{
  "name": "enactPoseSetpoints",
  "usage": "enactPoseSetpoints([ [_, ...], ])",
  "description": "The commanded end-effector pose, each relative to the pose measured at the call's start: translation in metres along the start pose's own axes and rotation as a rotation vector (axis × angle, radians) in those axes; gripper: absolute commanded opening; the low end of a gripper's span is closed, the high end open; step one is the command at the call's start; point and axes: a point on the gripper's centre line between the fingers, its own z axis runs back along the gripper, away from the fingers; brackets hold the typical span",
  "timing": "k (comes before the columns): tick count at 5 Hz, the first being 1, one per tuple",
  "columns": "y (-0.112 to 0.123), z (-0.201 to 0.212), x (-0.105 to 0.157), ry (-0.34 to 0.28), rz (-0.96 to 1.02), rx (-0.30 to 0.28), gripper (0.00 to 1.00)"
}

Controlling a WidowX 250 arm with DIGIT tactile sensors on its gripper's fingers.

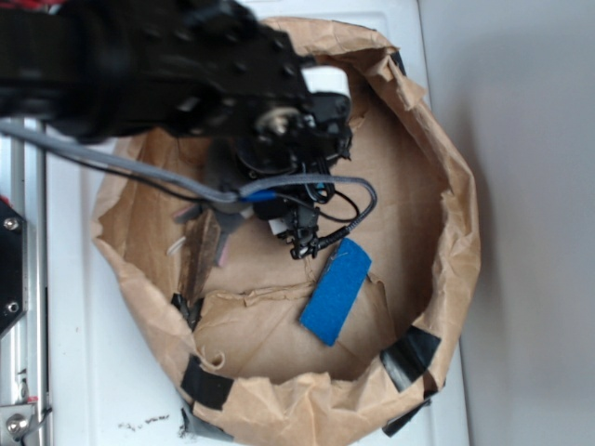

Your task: Grab the blue ball.

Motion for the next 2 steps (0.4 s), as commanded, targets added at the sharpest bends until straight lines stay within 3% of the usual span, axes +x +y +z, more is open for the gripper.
enactPoseSetpoints([
  [1,-0.008,0.116,0.014,-0.091,-0.01,0.01,0.0],
  [2,-0.011,0.141,0.005,-0.043,-0.042,0.051,0.0],
])
